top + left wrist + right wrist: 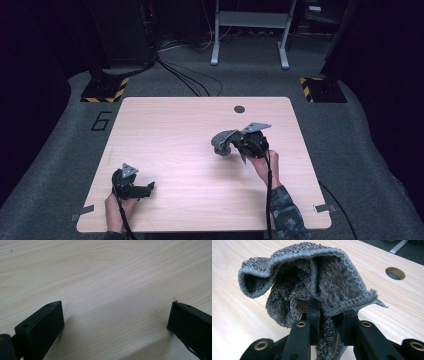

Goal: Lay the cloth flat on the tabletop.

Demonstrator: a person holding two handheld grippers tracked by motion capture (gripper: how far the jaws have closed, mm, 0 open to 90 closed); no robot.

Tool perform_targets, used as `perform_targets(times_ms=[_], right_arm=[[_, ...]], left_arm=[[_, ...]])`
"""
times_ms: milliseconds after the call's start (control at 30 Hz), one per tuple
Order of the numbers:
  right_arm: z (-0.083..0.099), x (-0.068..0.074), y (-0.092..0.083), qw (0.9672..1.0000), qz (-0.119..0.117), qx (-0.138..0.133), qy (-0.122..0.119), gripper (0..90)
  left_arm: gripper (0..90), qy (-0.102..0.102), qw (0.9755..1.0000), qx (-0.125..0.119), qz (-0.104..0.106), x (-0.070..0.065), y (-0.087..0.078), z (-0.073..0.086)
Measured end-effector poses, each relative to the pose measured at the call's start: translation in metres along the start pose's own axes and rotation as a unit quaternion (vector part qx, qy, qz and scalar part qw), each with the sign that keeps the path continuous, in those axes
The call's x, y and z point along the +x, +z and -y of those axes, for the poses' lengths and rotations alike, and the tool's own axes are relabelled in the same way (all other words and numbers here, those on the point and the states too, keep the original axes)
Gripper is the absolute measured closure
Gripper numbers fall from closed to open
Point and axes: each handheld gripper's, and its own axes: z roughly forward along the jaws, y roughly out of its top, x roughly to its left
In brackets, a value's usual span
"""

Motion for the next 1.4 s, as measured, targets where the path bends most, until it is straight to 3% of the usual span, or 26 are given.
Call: perform_targets(times_ms=[167, 367, 700, 767, 867, 900, 967, 1000, 1033, 1200, 1233, 1367, 1400], right_arm=[[0.004, 0.017, -0.013, 0.9998, -0.017, -0.01, -0.005, 73.8], [0.017, 0.039, -0.018, 0.9993, -0.031, 0.004, -0.018, 73.4], [0.054, 0.076, -0.008, 0.9966, -0.066, 0.042, -0.025, 72.1], [0.064, 0.084, 0.005, 0.9947, -0.079, 0.058, -0.031, 64.8], [0.068, 0.085, 0.01, 0.9943, -0.081, 0.064, -0.026, 43.8], [0.068, 0.084, 0.008, 0.9954, -0.074, 0.059, -0.018, 34.1], [0.069, 0.08, 0.003, 0.997, -0.063, 0.043, -0.008, 23.2], [0.071, 0.079, -0.001, 0.997, -0.066, 0.039, -0.003, 19.4], [0.072, 0.077, -0.004, 0.9968, -0.071, 0.035, -0.001, 17.3], [0.08, 0.07, -0.016, 0.9973, -0.066, 0.031, 0.009, 15.2], [0.086, 0.066, -0.021, 0.9975, -0.063, 0.028, 0.018, 15.5], [0.095, 0.061, -0.029, 0.9977, -0.053, 0.03, 0.03, 16.0], [0.097, 0.06, -0.031, 0.9977, -0.052, 0.029, 0.033, 16.0]], left_arm=[[0.3, 0.0, 1.0, 0.0, 0.0, 0.0, 0.0, 0.0], [0.3, 0.0, 1.0, 0.0, 0.0, 0.0, 0.0, 0.0], [0.3, 0.0, 1.0, 0.0, 0.0, 0.0, 0.0, 0.0], [0.4, 0.0, 1.0, 0.0, 0.0, 0.0, 0.0, 0.0], [0.4, 0.0, 1.0, 0.001, 0.0, 0.0, 0.0, 0.0], [0.4, -0.007, 1.0, -0.001, -0.007, -0.003, 0.001, -0.001], [0.4, -0.015, 0.9998, 0.001, -0.014, -0.012, 0.002, -0.002], [0.3, -0.007, 0.9999, -0.001, -0.01, -0.014, 0.003, -0.003], [0.4, -0.003, 1.0, 0.002, -0.002, -0.015, 0.004, -0.005], [1.9, -0.002, 0.9997, 0.026, -0.001, -0.016, 0.004, -0.013], [2.0, -0.012, 0.9997, 0.01, 0.018, -0.019, 0.001, -0.016], [2.7, -0.005, 0.9996, -0.004, 0.029, -0.027, -0.006, -0.024], [2.8, -0.001, 0.999, -0.017, 0.041, -0.035, -0.011, -0.031]])
